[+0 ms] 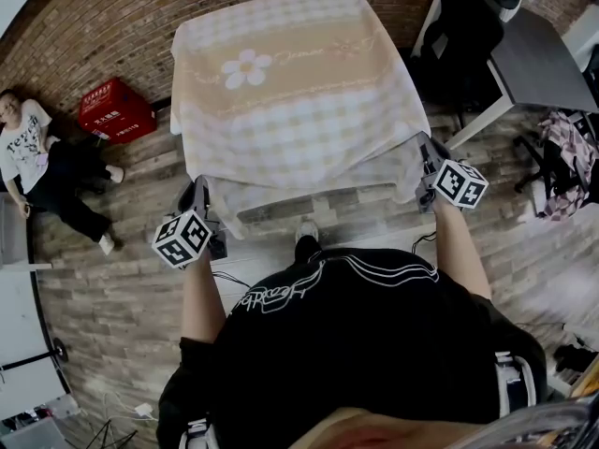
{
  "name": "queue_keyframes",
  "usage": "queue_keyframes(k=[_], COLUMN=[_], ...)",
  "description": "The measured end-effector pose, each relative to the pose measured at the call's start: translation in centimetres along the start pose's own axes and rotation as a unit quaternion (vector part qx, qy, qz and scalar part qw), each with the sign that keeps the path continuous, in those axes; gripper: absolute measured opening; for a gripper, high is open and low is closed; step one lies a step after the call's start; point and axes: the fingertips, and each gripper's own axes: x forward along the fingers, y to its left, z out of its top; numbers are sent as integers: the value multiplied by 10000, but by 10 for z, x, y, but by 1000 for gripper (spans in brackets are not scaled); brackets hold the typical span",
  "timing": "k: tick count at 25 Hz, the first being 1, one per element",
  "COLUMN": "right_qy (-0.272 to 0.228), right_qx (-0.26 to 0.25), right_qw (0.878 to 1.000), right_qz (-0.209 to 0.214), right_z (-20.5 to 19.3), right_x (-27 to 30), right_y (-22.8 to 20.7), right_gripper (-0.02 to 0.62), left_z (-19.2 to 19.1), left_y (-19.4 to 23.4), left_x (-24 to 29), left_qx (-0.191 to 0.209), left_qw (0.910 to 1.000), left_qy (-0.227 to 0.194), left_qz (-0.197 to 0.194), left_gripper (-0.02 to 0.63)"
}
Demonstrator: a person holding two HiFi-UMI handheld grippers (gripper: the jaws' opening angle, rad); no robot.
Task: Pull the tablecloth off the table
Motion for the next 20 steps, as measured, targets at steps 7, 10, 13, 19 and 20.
queue_keyframes(k=[7, 10, 13, 19, 20], right_qy=[41, 111, 104, 82, 65], right_qx=[-62, -93, -158, -187, -180], right_qw=[9999, 9997, 9996, 9993, 9993], right_qz=[114, 176, 219, 321, 335], right_z=[2, -2, -2, -2, -2], right_x=[-10, -14, -26, -48, -50], right_y=[10, 15, 17, 17, 17], right_gripper=[-2, -2, -2, -2, -2], left_z=[2, -3, -7, -14, -14], left_y=[-9, -11, -19, -33, -34], left_x=[-13, -19, -29, -50, -53], left_qx=[13, 33, -4, -24, -20], left_qw=[10000, 10000, 10000, 9999, 9999], left_qy=[-48, -33, -79, -141, -146], left_qz=[6, 39, 30, 36, 42], left_gripper=[6, 6, 6, 6, 6])
